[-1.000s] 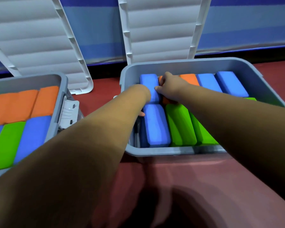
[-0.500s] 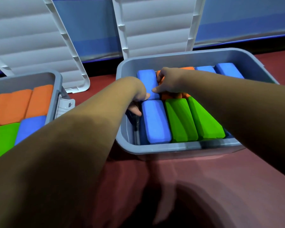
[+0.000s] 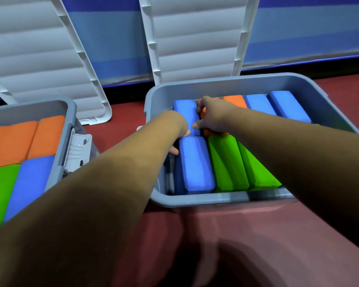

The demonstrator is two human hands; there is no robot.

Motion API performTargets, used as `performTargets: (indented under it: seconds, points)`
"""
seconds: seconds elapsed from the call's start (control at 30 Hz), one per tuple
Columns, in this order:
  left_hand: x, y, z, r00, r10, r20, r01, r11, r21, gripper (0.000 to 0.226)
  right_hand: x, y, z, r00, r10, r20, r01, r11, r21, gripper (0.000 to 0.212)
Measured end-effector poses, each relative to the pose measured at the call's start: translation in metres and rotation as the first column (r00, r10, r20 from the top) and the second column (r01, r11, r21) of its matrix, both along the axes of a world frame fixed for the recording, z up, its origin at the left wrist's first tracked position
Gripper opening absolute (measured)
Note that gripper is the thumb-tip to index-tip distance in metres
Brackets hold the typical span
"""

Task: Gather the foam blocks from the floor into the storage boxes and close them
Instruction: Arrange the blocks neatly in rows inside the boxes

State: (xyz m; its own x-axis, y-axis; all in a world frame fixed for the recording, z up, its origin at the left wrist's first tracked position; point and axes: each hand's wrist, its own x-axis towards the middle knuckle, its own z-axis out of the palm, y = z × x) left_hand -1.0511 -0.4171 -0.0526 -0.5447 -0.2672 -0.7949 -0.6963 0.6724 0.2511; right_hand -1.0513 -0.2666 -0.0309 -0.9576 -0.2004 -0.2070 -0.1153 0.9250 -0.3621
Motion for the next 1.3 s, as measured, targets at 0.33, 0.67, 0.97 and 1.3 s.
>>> performTargets:
  seconds: [0.33,0.67,0.97,1.3]
  points:
    - [0.049,0.022,0.038,0.749,-0.647,-0.143,0.494,0.689,-0.530,0.048,0.042,0.005,0.033,0.997,-0.040,0.059,0.035,0.995,0.091,0.037]
    - [0.065,0.027,0.046,0.526,-0.807,-0.270,0.537,0.561,-0.630,0.065,0.057,0.070,0.085,0.975,-0.012,0.224,-0.034,0.979,0.202,0.034]
    - [0.062,0.046,0.038,0.356,-0.894,-0.273,0.712,0.448,-0.541,0.058,0.058,0.076,0.069,0.962,0.021,0.271,-0.143,0.887,0.440,0.049]
    - [0.055,0.027,0.042,0.436,-0.802,-0.409,0.674,0.592,-0.442,0.096,0.036,0.097,0.036,0.977,0.072,0.200,-0.117,0.968,0.221,0.097]
